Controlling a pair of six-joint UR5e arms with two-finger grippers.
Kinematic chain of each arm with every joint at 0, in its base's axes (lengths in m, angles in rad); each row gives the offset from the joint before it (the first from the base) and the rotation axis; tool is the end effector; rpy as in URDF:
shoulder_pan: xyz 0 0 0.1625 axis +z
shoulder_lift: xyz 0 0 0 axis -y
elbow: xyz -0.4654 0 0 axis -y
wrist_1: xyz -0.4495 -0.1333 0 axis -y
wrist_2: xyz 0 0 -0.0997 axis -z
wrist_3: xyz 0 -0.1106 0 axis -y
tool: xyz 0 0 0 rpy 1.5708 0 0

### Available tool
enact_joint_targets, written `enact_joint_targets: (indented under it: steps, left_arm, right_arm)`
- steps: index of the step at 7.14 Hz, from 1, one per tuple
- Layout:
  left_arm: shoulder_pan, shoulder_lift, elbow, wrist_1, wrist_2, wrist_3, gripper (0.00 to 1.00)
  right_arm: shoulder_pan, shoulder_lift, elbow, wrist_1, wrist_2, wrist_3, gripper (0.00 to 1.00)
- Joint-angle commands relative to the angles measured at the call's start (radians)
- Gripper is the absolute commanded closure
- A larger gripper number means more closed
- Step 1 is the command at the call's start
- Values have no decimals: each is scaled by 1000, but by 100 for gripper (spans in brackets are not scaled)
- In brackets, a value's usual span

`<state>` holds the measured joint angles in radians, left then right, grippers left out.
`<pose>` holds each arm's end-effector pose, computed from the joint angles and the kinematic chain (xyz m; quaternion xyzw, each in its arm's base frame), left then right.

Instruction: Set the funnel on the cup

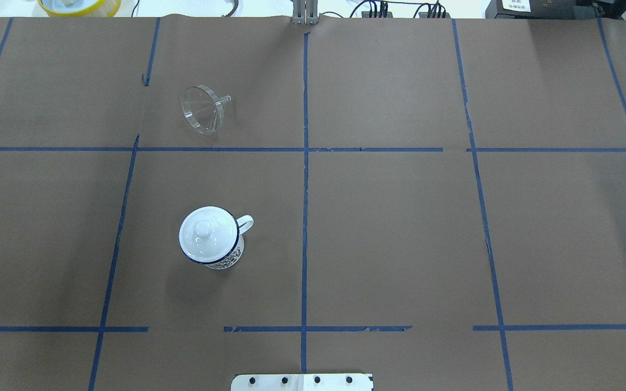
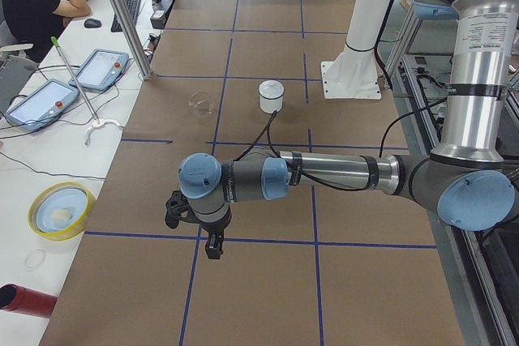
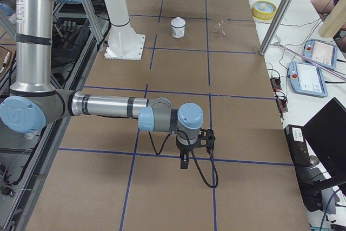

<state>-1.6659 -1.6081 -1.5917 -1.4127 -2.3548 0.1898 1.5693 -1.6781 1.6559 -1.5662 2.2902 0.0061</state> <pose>-0.1079 -0.5497 0.6893 0.0085 0.3842 0.0246 0.9229 0.0597 -0.4979 0.7201 -0.0096 -0.3519 0.0053 0.9360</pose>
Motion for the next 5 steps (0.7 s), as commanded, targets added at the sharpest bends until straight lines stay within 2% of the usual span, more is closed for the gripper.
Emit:
enact_joint_targets:
  steps: [1,3,4,5]
  left_arm:
    - [-2,2,-2,0,0,0,0]
    - [5,-7,-16,-11,-20,-25,0]
    - [71,-13,-66,-59,-73,-202,0]
    - [159,-13,-132,-163,-70,-396,0]
  right_arm:
    - [0,0,-1,0,0,0,0]
    - [0,0,-1,0,0,0,0]
    - [0,0,1,0,0,0,0]
    - [0,0,-1,0,0,0,0]
